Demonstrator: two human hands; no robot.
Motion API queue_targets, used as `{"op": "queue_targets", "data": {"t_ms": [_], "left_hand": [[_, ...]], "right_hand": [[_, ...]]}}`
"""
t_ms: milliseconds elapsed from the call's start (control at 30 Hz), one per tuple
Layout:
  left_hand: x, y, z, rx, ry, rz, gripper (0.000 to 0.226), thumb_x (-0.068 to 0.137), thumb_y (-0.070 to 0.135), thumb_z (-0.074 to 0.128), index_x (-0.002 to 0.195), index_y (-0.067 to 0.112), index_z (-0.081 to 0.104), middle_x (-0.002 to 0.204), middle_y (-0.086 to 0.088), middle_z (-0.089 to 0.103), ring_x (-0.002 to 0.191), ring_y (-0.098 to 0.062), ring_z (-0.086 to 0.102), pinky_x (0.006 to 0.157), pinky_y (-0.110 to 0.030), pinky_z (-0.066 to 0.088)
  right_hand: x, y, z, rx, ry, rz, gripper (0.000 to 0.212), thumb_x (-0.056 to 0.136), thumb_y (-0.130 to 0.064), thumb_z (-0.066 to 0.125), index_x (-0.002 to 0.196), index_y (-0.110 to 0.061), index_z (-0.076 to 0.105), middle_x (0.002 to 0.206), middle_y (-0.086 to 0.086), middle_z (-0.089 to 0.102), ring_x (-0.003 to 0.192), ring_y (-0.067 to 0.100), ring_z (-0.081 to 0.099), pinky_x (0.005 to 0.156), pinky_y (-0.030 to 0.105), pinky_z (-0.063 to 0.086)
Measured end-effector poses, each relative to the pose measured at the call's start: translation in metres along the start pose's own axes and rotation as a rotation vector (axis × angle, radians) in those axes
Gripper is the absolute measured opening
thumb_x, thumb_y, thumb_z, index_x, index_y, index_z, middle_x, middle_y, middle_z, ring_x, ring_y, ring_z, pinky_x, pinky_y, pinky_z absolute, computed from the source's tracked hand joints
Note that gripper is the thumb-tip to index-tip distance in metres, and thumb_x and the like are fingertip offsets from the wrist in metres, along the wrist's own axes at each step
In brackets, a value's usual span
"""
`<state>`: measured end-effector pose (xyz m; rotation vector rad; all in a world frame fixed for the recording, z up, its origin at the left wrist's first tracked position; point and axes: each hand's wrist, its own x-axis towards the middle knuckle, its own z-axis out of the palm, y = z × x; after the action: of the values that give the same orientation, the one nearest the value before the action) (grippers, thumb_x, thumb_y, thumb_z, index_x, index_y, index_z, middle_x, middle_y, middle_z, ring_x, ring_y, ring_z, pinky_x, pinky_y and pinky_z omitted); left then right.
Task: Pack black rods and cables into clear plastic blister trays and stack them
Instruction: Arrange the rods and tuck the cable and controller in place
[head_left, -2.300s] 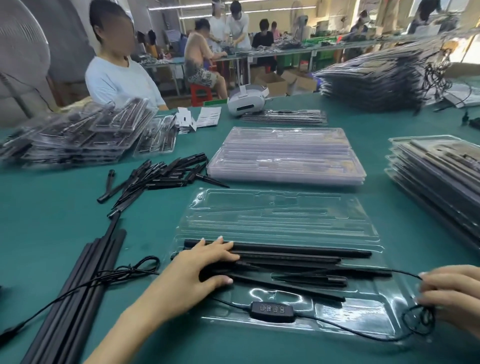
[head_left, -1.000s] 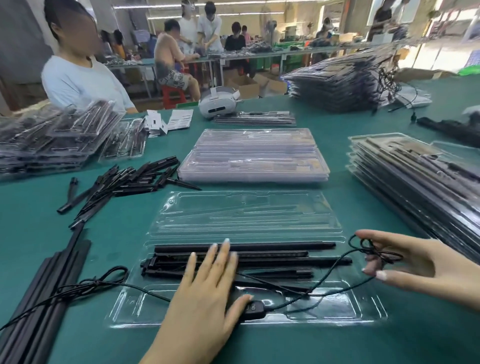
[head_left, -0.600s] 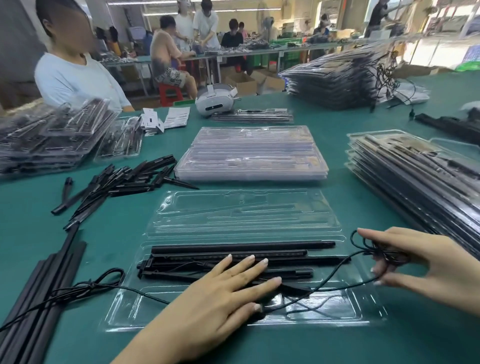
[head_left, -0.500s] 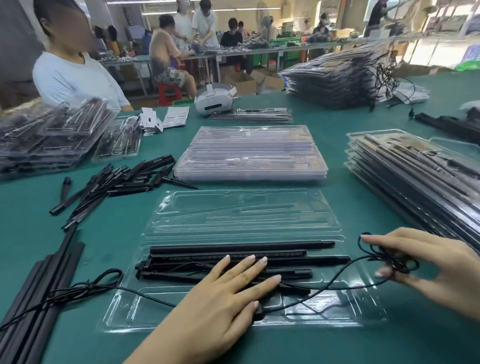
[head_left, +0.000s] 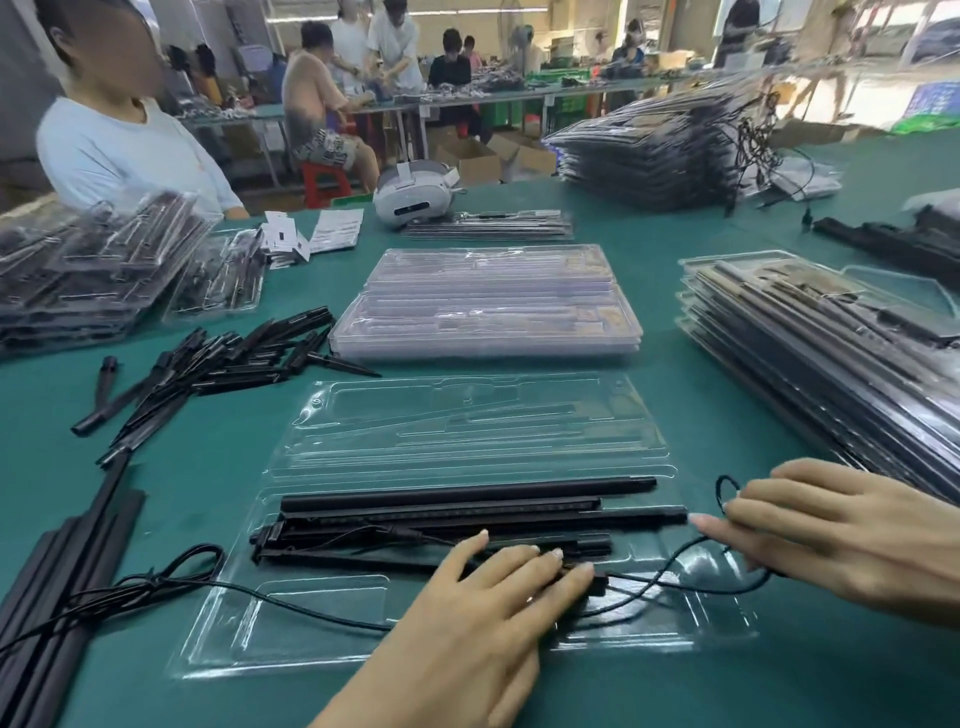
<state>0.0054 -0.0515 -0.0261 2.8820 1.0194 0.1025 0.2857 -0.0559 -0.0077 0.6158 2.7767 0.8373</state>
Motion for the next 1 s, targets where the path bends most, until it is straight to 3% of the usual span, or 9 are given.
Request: {"op": "queue_targets", "data": {"t_ms": [67, 167, 267, 367, 533, 600, 767, 867, 1000], "left_hand": [[0.002, 0.002, -0.001, -0.021, -0.009, -0.012, 0.058, 0.072, 0.032, 0.039, 0.125, 0.033, 0.062, 0.117, 0.016, 0.065, 0.104, -0.001, 0.062, 0.087, -0.034, 0.054], [0.003, 0.003, -0.001, 0.004, -0.028, -0.073, 0.058, 0.071, 0.031, 0.039, 0.125, 0.035, 0.062, 0.115, 0.017, 0.066, 0.102, 0.000, 0.063, 0.086, -0.049, 0.053], [0.002, 0.003, 0.001, 0.058, 0.074, -0.056, 0.057, 0.073, 0.031, 0.040, 0.126, 0.035, 0.061, 0.112, 0.019, 0.066, 0.100, 0.002, 0.063, 0.084, -0.068, 0.045], [0.002, 0.002, 0.001, 0.065, 0.055, -0.061, 0.057, 0.073, 0.030, 0.039, 0.126, 0.036, 0.060, 0.111, 0.020, 0.064, 0.096, 0.003, 0.062, 0.080, -0.062, 0.050], [0.000, 0.001, -0.001, 0.024, 0.005, -0.084, 0.055, 0.077, 0.032, 0.038, 0.128, 0.038, 0.058, 0.113, 0.019, 0.062, 0.094, 0.002, 0.061, 0.082, -0.057, 0.052], [0.000, 0.000, 0.000, 0.030, 0.043, -0.087, 0.056, 0.080, 0.030, 0.037, 0.133, 0.036, 0.054, 0.116, 0.014, 0.060, 0.097, -0.002, 0.061, 0.085, -0.063, 0.047], [-0.001, 0.000, 0.005, 0.028, 0.088, -0.084, 0.055, 0.081, 0.028, 0.039, 0.134, 0.033, 0.054, 0.111, 0.005, 0.060, 0.093, -0.005, 0.061, 0.087, -0.063, 0.046], [-0.003, 0.000, 0.007, 0.008, 0.048, -0.113, 0.056, 0.082, 0.027, 0.037, 0.136, 0.033, 0.051, 0.114, 0.004, 0.058, 0.095, -0.006, 0.059, 0.093, -0.065, 0.041], [0.000, 0.001, 0.001, -0.078, -0.026, -0.173, 0.062, 0.086, 0.031, 0.021, 0.146, 0.038, 0.031, 0.132, 0.000, 0.043, 0.112, -0.013, 0.046, 0.110, -0.066, 0.007]], "right_hand": [[-0.021, 0.036, 0.020, -0.036, 0.145, 0.202, 0.048, 0.101, -0.011, 0.043, 0.146, 0.001, 0.033, 0.094, 0.001, 0.052, 0.086, 0.023, 0.056, 0.086, 0.036, 0.042], [-0.019, 0.032, 0.017, 0.445, 0.196, 0.405, 0.054, 0.100, -0.041, 0.041, 0.150, -0.024, 0.028, 0.080, -0.011, 0.048, 0.069, 0.006, 0.048, 0.071, 0.018, 0.042], [-0.015, 0.021, 0.008, 1.133, 0.362, 0.734, 0.038, 0.086, -0.064, 0.053, 0.120, -0.047, 0.051, 0.057, -0.002, 0.055, 0.049, 0.000, 0.043, 0.050, 0.015, 0.040], [-0.004, 0.018, 0.005, 1.712, 0.273, 0.970, 0.025, 0.074, -0.049, 0.064, 0.081, -0.025, 0.070, 0.054, 0.009, 0.058, 0.044, 0.011, 0.047, 0.042, 0.017, 0.039], [-0.012, 0.021, 0.009, 2.364, 0.253, 1.106, 0.050, 0.054, -0.014, 0.093, 0.099, -0.004, 0.074, 0.088, 0.030, 0.069, 0.069, 0.030, 0.070, 0.058, 0.026, 0.058], [-0.013, 0.020, 0.007, 2.315, 0.243, 1.084, 0.046, 0.058, -0.008, 0.090, 0.101, -0.004, 0.074, 0.094, 0.031, 0.069, 0.081, 0.035, 0.072, 0.062, 0.026, 0.058], [0.003, 0.009, 0.005, 1.764, 0.411, 1.048, 0.024, 0.070, -0.011, 0.070, 0.087, -0.025, 0.079, 0.063, 0.007, 0.067, 0.056, 0.012, 0.058, 0.055, 0.012, 0.045], [0.006, 0.008, 0.005, 1.567, 0.453, 0.983, 0.031, 0.065, -0.019, 0.071, 0.087, -0.039, 0.078, 0.076, -0.001, 0.058, 0.071, 0.007, 0.053, 0.068, 0.010, 0.040], [0.010, 0.006, 0.002, 1.604, 0.507, 0.841, 0.023, 0.067, -0.015, 0.068, 0.086, -0.020, 0.080, 0.102, -0.009, 0.073, 0.101, 0.008, 0.066, 0.091, 0.014, 0.047]]}}
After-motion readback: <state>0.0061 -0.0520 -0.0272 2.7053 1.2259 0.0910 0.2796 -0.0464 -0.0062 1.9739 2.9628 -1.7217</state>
